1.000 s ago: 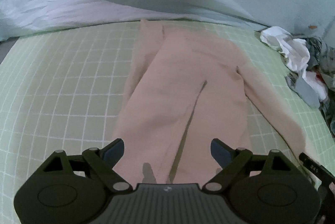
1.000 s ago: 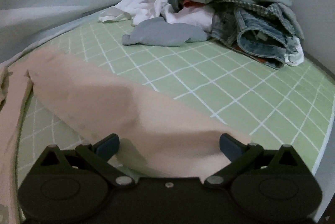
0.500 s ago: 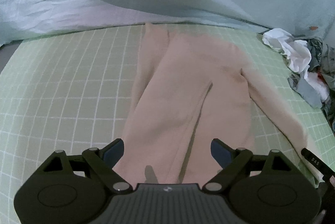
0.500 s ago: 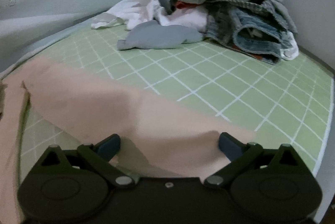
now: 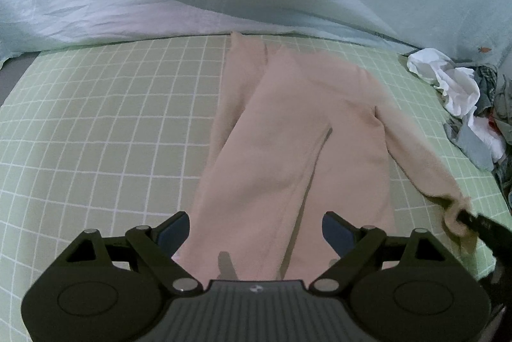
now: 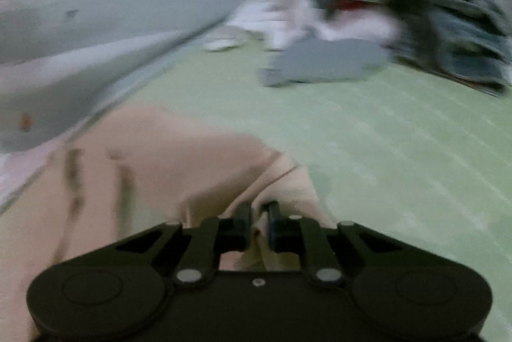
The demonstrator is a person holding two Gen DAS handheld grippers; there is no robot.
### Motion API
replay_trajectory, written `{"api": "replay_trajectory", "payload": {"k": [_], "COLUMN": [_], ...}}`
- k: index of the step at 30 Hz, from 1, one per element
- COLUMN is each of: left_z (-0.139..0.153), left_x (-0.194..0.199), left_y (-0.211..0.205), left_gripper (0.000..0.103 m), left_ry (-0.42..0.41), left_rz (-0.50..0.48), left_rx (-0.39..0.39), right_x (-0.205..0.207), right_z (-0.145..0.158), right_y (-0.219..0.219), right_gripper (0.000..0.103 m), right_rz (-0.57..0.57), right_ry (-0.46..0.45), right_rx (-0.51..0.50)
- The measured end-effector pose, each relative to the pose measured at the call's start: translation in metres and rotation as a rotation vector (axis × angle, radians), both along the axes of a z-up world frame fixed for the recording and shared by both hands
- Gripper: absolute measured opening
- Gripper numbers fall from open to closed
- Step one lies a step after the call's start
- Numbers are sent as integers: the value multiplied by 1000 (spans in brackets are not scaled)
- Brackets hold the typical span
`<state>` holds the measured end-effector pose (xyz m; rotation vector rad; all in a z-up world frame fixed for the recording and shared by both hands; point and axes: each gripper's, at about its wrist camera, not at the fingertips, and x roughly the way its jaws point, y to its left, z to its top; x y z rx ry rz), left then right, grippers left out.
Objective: Fold clothes
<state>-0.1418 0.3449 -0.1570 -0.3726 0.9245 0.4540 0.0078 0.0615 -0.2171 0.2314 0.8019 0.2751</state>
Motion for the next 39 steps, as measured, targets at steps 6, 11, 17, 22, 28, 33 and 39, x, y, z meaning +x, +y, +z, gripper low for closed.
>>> {"api": "replay_trajectory", "payload": {"k": [6,11,17,22,28,33,39], "left_z": [0,2,-3,-4,-7,-20,-54], "left_x": [-3,-8,-7,9,45,78,113], "left_y": [6,9,14,13,2,-9,-12], "left_gripper": [90,90,90,90,90,78,47], "left_ry": [-3,-3,13,14,18,24,101], "left_rz": [27,45,60,31,-53,-155,-221], "left_rx": [-8,-4,-19,-33,-54,-134,-256], "right_x": [-26,-36,-24,-11,8,22,22], "right_z": [34,36,27,12,1,-11,-23], "right_y": [86,105,74,55,48,55,62], "right_gripper": [14,84,103,103,103,103,103], "right_rz": [446,512,310,205,161,166,212], "right_ry": [-62,-71,-70,-76,-55,-12,-61], "right_rx": [184,150,22,-122,-162,-192,-290]}}
